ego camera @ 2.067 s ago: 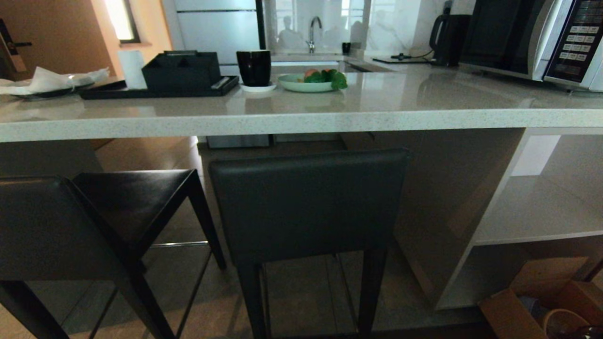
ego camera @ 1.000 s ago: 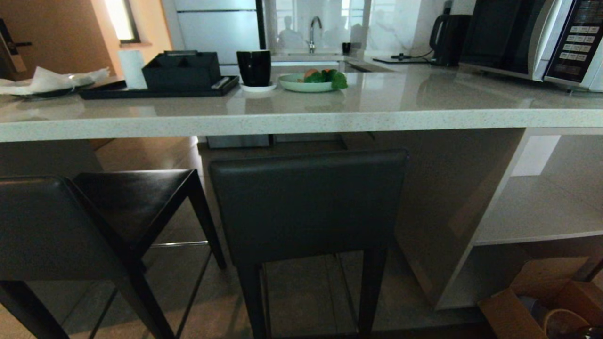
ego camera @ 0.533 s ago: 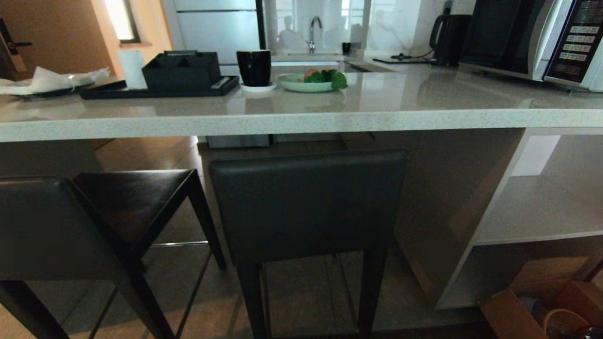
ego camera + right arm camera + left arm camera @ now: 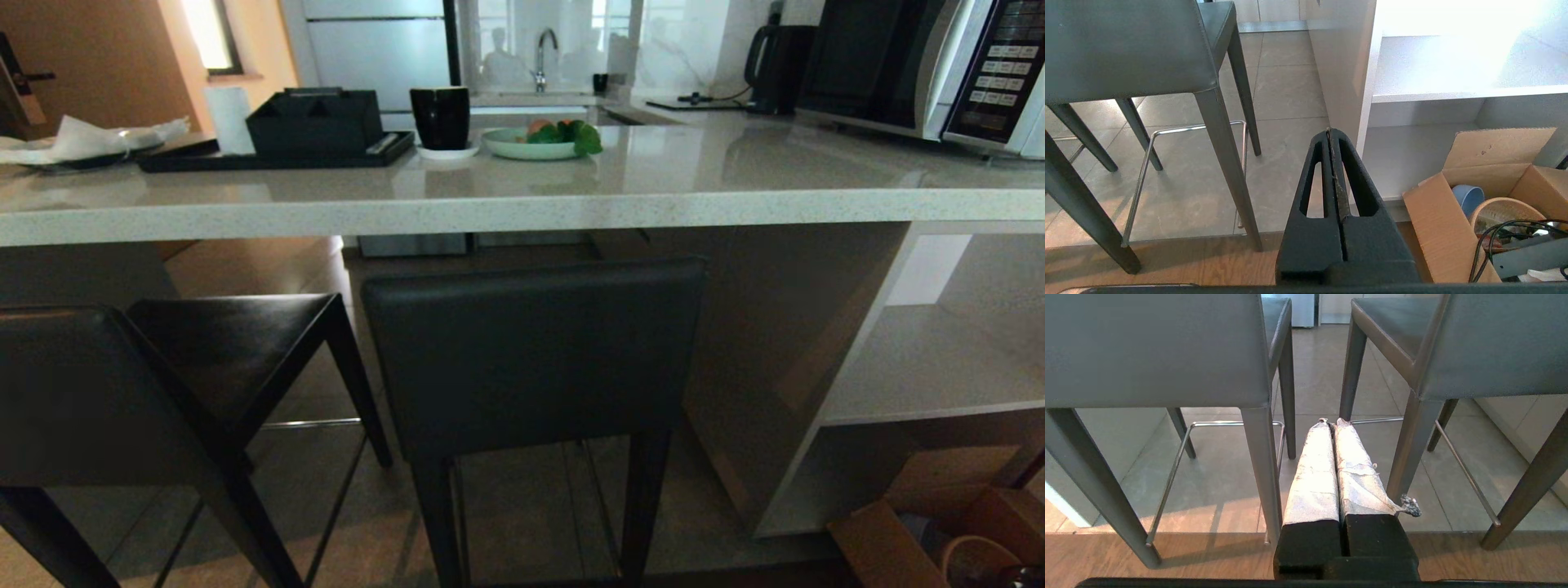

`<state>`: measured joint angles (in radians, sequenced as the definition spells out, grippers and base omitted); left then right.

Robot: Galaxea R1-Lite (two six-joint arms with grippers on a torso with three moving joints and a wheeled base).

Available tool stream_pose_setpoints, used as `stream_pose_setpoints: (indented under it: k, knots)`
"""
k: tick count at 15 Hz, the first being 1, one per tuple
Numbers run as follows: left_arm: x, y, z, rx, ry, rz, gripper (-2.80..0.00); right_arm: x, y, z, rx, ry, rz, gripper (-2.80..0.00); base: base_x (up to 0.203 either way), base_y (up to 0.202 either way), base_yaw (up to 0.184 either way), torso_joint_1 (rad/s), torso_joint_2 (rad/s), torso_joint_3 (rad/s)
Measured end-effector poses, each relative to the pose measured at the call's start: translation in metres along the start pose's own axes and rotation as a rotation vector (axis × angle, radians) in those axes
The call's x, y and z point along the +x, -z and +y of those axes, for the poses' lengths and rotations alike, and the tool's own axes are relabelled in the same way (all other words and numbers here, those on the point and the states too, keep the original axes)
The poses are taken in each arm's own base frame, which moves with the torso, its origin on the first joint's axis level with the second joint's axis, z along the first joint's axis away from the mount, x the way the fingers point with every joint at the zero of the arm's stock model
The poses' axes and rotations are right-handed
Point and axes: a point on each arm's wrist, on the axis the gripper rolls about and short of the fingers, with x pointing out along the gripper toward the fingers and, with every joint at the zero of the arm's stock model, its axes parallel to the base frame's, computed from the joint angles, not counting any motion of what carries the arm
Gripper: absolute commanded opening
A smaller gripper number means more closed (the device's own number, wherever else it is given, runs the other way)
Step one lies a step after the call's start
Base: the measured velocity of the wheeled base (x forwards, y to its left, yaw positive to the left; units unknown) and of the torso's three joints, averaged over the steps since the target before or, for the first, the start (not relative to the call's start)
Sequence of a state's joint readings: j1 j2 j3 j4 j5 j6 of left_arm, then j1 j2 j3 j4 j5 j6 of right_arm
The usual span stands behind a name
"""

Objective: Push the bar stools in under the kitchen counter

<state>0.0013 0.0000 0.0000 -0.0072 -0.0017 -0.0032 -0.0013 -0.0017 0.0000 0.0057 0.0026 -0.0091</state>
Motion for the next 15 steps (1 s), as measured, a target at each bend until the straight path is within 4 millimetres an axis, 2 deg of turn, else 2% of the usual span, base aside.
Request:
stream_pose_setpoints:
  k: [3,6,15]
  knots:
    - [0.0000,0.0000,0.0000,-0.001,0.001,0.000,-2.80,0.0000,-0.0001,0.0000,0.000,0.001,-0.001,-2.80,0.000,0.000,0.000,0.000,0.00,0.000]
    - [0.0000,0.0000,0.0000,0.000,0.001,0.000,-2.80,0.0000,0.0001,0.0000,0.000,0.000,0.001,-2.80,0.007,0.081,-0.002,0.002,0.00,0.002]
    - [0.0000,0.0000,0.0000,0.000,0.003,0.000,-2.80,0.0000,0.0000,0.0000,0.001,0.000,0.000,-2.80,0.000,0.199,-0.002,0.002,0.00,0.002]
